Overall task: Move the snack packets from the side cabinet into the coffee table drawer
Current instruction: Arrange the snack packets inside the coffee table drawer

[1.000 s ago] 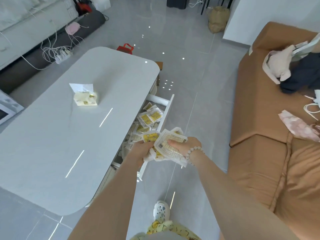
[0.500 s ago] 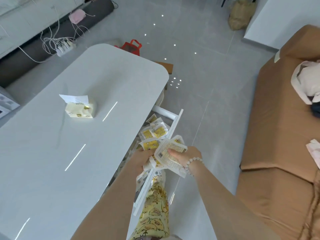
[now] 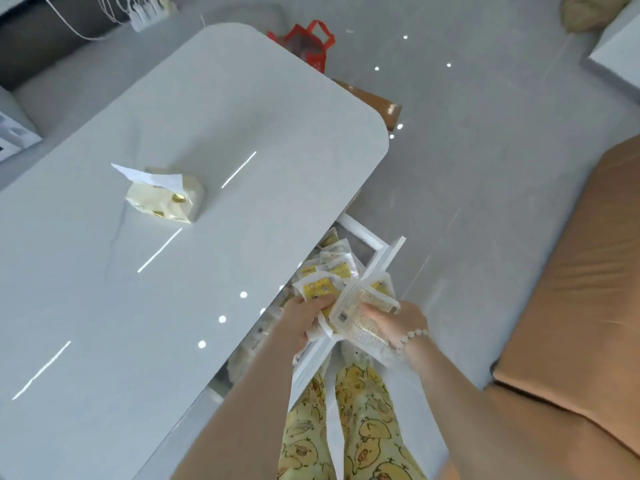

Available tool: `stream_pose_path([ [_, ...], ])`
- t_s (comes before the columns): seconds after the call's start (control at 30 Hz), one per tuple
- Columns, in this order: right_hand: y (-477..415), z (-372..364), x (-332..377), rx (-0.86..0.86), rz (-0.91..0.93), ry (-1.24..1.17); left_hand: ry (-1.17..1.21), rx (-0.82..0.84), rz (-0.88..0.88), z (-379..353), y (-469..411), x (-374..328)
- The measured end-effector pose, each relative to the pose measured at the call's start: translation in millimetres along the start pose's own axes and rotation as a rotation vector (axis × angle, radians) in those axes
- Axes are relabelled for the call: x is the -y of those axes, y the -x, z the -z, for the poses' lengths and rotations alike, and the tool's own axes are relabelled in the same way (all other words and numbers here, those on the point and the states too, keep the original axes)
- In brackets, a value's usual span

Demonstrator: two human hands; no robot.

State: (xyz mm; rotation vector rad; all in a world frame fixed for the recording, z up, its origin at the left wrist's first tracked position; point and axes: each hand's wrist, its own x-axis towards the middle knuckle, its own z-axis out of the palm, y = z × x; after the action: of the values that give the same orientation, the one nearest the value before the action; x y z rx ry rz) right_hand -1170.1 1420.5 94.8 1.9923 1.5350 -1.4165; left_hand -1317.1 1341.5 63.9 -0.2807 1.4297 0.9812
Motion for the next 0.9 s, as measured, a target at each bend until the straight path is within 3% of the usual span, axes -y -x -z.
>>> stream_pose_path([
  [0.27,-127.6,-66.5,-6.7,0.193,-0.047,0.268,0.175,-0.252,0.15,29.4,-113.0,66.0],
  [0.47,-232.8,-103.1,6.4,0.174,0.121,0.557,0.162,-0.508,0.105,21.8,-206.0,76.8],
  [0.6,-284.9,-123.1,19.0,0.139,0.24,0.68,0.029,-0.538,0.016,18.4,-253.1,59.4],
  [0.9,-327.3,-138.3,5.1,0.087,0.215,0.777,-0.219,-0.569,-0.006,35.3,-285.7,67.4],
])
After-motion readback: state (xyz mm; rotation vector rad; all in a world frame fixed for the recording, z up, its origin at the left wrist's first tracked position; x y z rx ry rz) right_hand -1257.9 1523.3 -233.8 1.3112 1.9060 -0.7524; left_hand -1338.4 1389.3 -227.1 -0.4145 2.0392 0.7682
